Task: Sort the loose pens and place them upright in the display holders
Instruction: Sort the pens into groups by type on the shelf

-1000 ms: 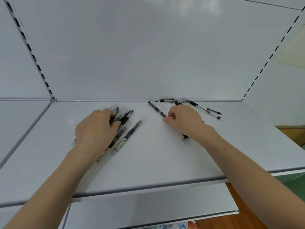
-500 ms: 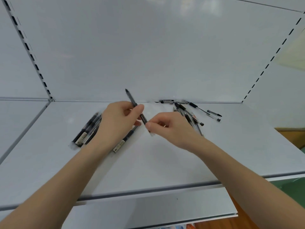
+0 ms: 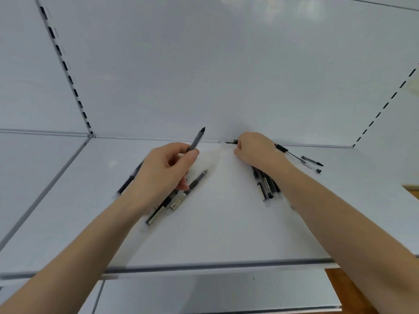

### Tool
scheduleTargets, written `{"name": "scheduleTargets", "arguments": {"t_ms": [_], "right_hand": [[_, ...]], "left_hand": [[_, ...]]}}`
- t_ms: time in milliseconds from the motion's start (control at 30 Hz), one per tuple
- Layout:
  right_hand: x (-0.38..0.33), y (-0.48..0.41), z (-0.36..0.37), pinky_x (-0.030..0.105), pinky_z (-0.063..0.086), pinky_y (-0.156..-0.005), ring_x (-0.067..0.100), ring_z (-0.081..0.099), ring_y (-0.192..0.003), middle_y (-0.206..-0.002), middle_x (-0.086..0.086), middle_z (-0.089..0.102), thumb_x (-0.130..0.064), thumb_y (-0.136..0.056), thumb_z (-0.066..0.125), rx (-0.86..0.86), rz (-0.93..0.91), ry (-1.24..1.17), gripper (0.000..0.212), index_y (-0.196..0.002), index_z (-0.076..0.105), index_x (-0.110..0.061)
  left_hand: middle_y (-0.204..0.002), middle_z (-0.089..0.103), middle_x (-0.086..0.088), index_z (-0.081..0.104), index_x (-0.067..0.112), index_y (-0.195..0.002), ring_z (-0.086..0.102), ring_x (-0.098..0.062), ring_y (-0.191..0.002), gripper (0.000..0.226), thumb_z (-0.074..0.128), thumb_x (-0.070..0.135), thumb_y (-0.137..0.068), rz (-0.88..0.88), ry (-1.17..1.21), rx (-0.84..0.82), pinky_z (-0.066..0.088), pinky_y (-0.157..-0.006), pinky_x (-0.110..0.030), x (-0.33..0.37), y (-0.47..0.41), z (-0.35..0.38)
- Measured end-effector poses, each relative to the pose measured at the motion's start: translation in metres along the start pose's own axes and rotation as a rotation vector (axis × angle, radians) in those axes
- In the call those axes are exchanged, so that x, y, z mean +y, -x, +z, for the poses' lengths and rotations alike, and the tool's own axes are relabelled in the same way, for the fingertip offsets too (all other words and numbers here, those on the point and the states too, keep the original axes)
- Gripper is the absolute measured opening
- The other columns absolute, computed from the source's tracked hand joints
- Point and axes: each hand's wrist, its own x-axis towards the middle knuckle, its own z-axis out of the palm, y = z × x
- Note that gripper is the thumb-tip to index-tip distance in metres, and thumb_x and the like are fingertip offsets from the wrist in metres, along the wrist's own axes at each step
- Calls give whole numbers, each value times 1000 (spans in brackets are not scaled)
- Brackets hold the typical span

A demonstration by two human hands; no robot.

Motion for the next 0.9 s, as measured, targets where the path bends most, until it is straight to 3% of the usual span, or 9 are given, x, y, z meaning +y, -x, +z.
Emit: {"name": "scheduleTargets", "arguments": {"t_ms": [67, 133, 233, 300, 467, 667, 767, 900], "right_hand": [[4, 3, -4, 29, 39, -73, 32, 58, -98, -106, 13, 64, -16, -90, 46, 25, 4, -57, 20, -99, 60, -4], [9, 14, -18, 27, 39, -69, 28, 59, -92, -101, 13, 66, -18, -92, 46, 48, -23, -279, 21, -96, 61, -4], [11, 44, -46, 19, 43, -63, 14, 61, -77, -89, 6, 66, -19, -94, 49, 17, -149, -752, 12, -93, 60, -13], [14, 63, -59, 18, 47, -66, 7, 58, -76, -85, 1, 63, -20, -94, 50, -21, -222, -867, 12, -94, 62, -24], [18, 89, -73, 20, 47, -71, 9, 53, -77, -79, 0, 57, -18, -93, 51, 4, -324, -883, 20, -95, 64, -34], [13, 99, -78, 7, 39, -63, 2, 48, -70, -82, -3, 59, -13, -92, 52, 17, -384, -791, 22, -93, 64, -32], [10, 104, -79, 6, 40, -59, -2, 49, -65, -84, -1, 60, -12, -93, 52, -6, -391, -780, 20, -95, 65, -27], [4, 108, -77, 7, 41, -68, -6, 52, -73, -95, -6, 65, -13, -91, 53, -2, -435, -757, 27, -89, 63, -38]], "left_hand": [[-49, 43, 5, 63, 13, -79, 43, -6, -43, 17, 54, 21, -90, 8, -22, 1, 50, -48, -19, 0, 1, -2], [-50, 49, 7, 65, 12, -81, 45, -5, -43, 14, 55, 19, -89, 14, -37, 9, 46, -45, -17, -1, 1, -2], [-60, 53, -3, 66, 10, -83, 41, -10, -48, 13, 57, 18, -87, 67, -118, 2, 38, -49, -21, -1, 1, -2], [-64, 48, -9, 66, 6, -85, 37, -11, -53, 16, 56, 18, -87, 116, -176, 7, 33, -53, -21, 1, 3, 0], [-60, 52, 6, 66, 18, -78, 40, -3, -49, 16, 54, 21, -89, 201, -225, -44, 32, -49, -10, 9, 7, 7], [-69, 61, 15, 67, 25, -77, 47, -1, -56, 15, 56, 20, -87, 216, -249, -67, 37, -55, -9, 12, 10, 9], [-75, 63, 8, 68, 23, -80, 48, -4, -59, 12, 58, 21, -86, 222, -262, -74, 36, -56, -14, 13, 12, 9], [-74, 59, -5, 68, 17, -78, 46, -8, -57, 13, 59, 20, -86, 263, -300, -80, 35, -56, -20, 14, 16, 8]]}}
